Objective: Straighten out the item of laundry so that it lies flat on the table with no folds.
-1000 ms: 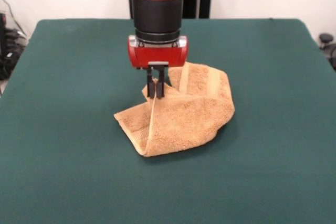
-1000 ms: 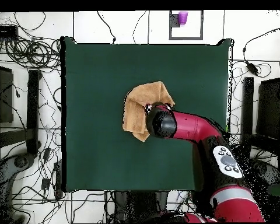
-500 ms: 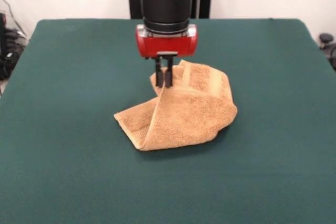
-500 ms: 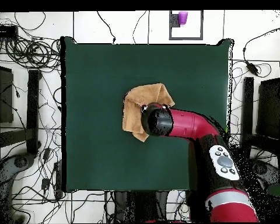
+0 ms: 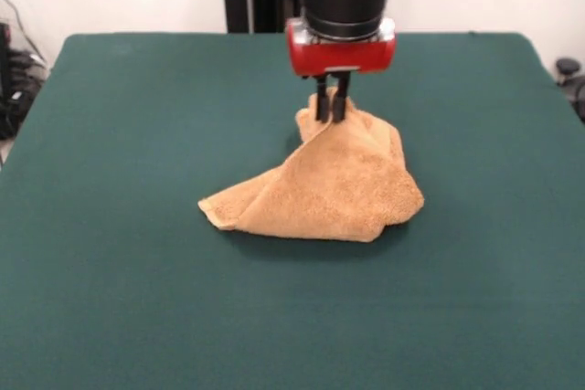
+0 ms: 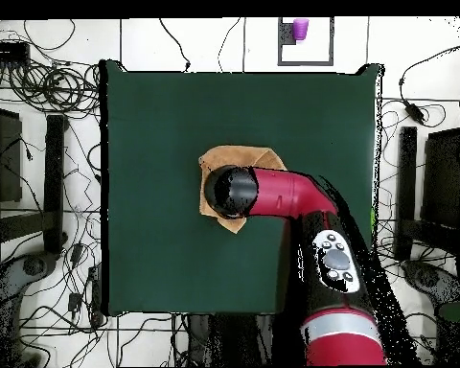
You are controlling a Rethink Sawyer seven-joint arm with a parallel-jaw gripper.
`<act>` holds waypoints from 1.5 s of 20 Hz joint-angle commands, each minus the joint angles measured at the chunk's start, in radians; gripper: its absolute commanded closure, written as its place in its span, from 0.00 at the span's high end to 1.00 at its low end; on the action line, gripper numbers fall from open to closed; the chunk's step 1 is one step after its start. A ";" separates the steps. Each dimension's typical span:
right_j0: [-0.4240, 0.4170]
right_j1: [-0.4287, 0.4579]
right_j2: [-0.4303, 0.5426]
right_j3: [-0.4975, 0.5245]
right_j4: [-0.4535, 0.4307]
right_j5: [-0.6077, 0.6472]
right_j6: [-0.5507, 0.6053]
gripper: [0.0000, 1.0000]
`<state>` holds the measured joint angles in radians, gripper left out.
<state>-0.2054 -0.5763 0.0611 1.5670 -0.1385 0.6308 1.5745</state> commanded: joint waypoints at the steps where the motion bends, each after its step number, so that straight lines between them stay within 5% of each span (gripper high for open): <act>1: 0.115 0.007 -0.040 -0.082 0.097 0.286 0.313 0.00; 14: 0.247 0.119 -0.111 -0.363 0.186 0.587 0.497 0.00; 30: 0.429 0.291 -0.218 -0.623 0.282 0.676 0.997 0.00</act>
<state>0.1451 -0.4003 -0.1416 1.0393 0.0923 1.1878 2.1250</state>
